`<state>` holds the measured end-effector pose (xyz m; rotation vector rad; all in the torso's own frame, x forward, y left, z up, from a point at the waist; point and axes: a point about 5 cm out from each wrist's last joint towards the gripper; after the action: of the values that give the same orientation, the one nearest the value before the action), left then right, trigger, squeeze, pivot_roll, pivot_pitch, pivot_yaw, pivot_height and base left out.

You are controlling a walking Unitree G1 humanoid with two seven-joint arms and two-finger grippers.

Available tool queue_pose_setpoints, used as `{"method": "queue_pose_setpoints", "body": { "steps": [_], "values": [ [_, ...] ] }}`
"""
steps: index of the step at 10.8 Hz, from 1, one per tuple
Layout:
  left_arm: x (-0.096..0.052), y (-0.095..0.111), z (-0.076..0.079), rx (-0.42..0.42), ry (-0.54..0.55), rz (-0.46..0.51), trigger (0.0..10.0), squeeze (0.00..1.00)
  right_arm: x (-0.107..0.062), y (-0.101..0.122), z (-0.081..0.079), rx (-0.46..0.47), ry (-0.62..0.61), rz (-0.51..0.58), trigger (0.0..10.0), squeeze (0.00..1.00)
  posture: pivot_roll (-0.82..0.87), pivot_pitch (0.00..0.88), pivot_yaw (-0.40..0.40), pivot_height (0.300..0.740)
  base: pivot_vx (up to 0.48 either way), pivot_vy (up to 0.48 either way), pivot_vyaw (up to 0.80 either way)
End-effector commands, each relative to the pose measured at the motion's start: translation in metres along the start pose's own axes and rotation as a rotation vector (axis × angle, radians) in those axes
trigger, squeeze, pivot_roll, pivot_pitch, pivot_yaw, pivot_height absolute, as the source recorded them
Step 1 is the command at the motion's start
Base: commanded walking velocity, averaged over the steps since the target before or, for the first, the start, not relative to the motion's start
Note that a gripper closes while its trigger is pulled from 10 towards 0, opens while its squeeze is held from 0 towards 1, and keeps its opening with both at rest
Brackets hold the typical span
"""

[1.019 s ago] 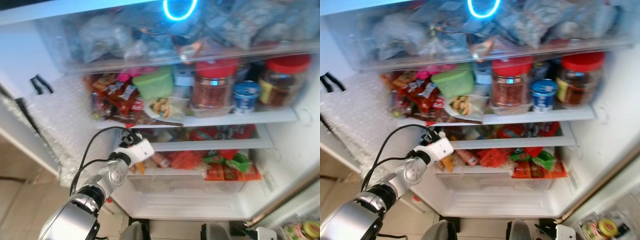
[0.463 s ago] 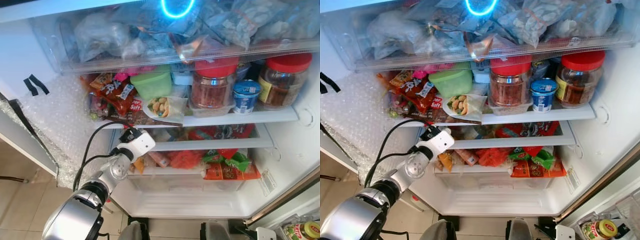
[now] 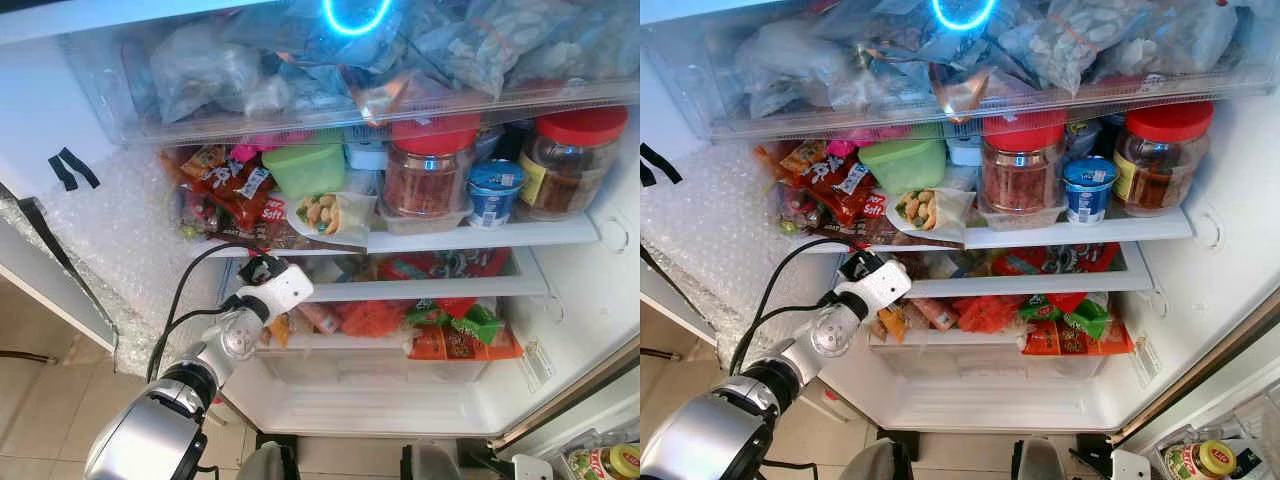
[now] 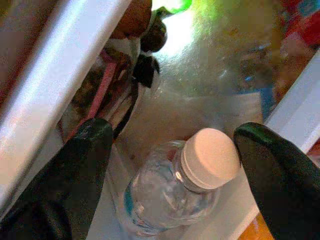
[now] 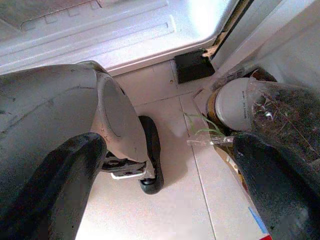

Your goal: Restocking fridge

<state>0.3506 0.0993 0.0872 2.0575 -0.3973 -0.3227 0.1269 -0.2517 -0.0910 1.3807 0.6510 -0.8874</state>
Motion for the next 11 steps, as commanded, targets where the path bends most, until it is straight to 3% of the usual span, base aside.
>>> {"method": "queue_pose_setpoints", "body": {
  "steps": [1, 3, 4, 5, 8, 10, 11],
  "values": [
    [-0.002, -0.003, -0.002, -0.125, -0.012, -0.015, 10.0, 1.00, -0.001, -0.007, -0.007, 0.000, 0.024, -0.032, 10.0, 0.00, -0.16, 0.076, 0.130, 0.648, 0.000, 0.000, 0.00],
    [0.002, 0.003, 0.001, -0.253, -0.087, -0.008, 10.0, 1.00, -0.001, -0.007, -0.007, -0.002, 0.026, -0.036, 10.0, 0.00, -0.16, 0.075, 0.131, 0.648, 0.000, 0.000, 0.00],
    [0.003, 0.005, 0.001, -0.247, -0.093, -0.003, 10.0, 1.00, 0.000, -0.007, -0.007, -0.002, 0.026, -0.036, 10.0, 0.00, -0.16, 0.075, 0.131, 0.648, 0.000, 0.000, 0.00],
    [0.004, 0.009, 0.001, -0.216, -0.102, 0.026, 10.0, 0.00, 0.000, -0.007, -0.007, -0.002, 0.026, -0.035, 10.0, 0.00, -0.16, 0.074, 0.132, 0.648, 0.000, 0.000, 0.00],
    [0.002, 0.022, 0.010, -0.246, -0.207, 0.137, 10.0, 0.00, 0.000, -0.007, -0.008, 0.004, 0.023, -0.032, 10.0, 0.00, -0.16, 0.075, 0.137, 0.648, 0.000, 0.000, 0.00],
    [-0.012, 0.019, 0.011, -0.269, -0.165, 0.225, 10.0, 0.00, 0.000, -0.007, -0.008, 0.008, 0.024, -0.030, 10.0, 0.00, -0.17, 0.073, 0.144, 0.648, 0.000, 0.000, 0.00],
    [-0.029, 0.012, 0.011, -0.300, -0.168, 0.257, 10.0, 0.00, 0.000, -0.007, -0.009, 0.008, 0.022, -0.029, 10.0, 0.00, -0.16, 0.071, 0.148, 0.648, 0.000, 0.000, 0.00]
  ]
}}
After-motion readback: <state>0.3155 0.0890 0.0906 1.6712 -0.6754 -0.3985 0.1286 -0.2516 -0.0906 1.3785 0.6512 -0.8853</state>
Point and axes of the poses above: a point about 5 cm out from each wrist's last joint towards the gripper, its own x axis pointing out of the wrist towards the gripper, its own y axis along the axis of the wrist's last joint, z = x × y, and after that the axes turned 13 degrees about -x, right-handed
